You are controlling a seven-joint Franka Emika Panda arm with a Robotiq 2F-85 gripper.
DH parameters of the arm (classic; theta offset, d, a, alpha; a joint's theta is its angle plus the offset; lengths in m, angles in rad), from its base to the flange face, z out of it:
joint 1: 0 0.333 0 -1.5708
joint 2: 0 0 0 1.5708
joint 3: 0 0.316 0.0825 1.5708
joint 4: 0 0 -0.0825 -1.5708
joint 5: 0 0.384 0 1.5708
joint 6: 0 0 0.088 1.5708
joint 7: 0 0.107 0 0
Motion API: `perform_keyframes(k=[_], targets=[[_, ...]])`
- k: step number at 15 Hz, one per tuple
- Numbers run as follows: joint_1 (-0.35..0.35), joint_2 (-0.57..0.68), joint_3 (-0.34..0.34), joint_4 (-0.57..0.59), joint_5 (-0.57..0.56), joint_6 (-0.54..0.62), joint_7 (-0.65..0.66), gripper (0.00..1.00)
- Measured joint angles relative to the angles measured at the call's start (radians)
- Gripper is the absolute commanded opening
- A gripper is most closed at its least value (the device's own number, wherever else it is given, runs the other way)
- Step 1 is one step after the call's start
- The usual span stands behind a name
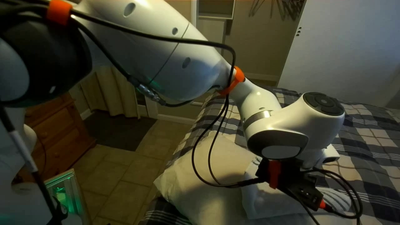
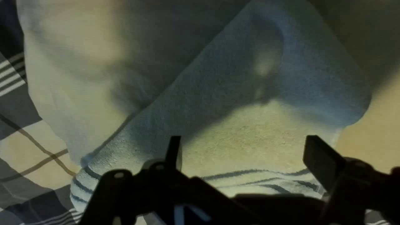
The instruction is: Fold the towel
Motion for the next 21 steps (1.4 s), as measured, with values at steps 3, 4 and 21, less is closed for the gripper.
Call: perform_keyframes(k=[3,4,21], targets=[[0.011,-0.039,-0.018,-0.059,-0.038,0.026,0.033,1.0],[0.014,-0.054,-0.02,-0.08,-0.045,0.044,0.038,1.0],[0.261,-0.355,-0.116,-0.301,-0.515,0.213,0.744,1.0]])
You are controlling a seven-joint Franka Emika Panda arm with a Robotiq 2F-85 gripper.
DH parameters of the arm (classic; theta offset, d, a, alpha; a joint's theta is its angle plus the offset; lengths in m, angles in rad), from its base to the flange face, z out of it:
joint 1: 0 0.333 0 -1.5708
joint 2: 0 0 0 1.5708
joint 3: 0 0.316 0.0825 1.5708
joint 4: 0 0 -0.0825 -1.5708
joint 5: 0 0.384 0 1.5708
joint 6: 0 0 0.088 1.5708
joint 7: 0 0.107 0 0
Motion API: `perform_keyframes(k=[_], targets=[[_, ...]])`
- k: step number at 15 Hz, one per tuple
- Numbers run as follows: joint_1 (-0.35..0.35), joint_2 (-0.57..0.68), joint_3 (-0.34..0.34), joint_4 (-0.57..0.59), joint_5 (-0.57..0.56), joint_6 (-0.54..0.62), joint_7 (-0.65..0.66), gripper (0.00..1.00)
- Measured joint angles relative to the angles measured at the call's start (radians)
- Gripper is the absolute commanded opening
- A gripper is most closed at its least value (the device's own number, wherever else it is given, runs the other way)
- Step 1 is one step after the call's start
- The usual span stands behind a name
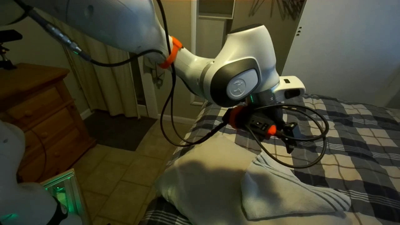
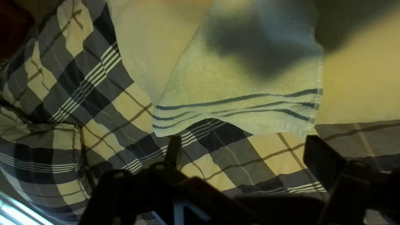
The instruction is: Fold the towel
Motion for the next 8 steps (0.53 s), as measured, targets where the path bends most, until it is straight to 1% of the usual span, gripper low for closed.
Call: perform_keyframes(k=[2,8], targets=[[0.01,-0.012,0.002,-0.001,-0.007,-0.013,0.028,1.0],[0.012,-0.021,0.01,-0.005,-0.007,0.002,0.028,1.0]])
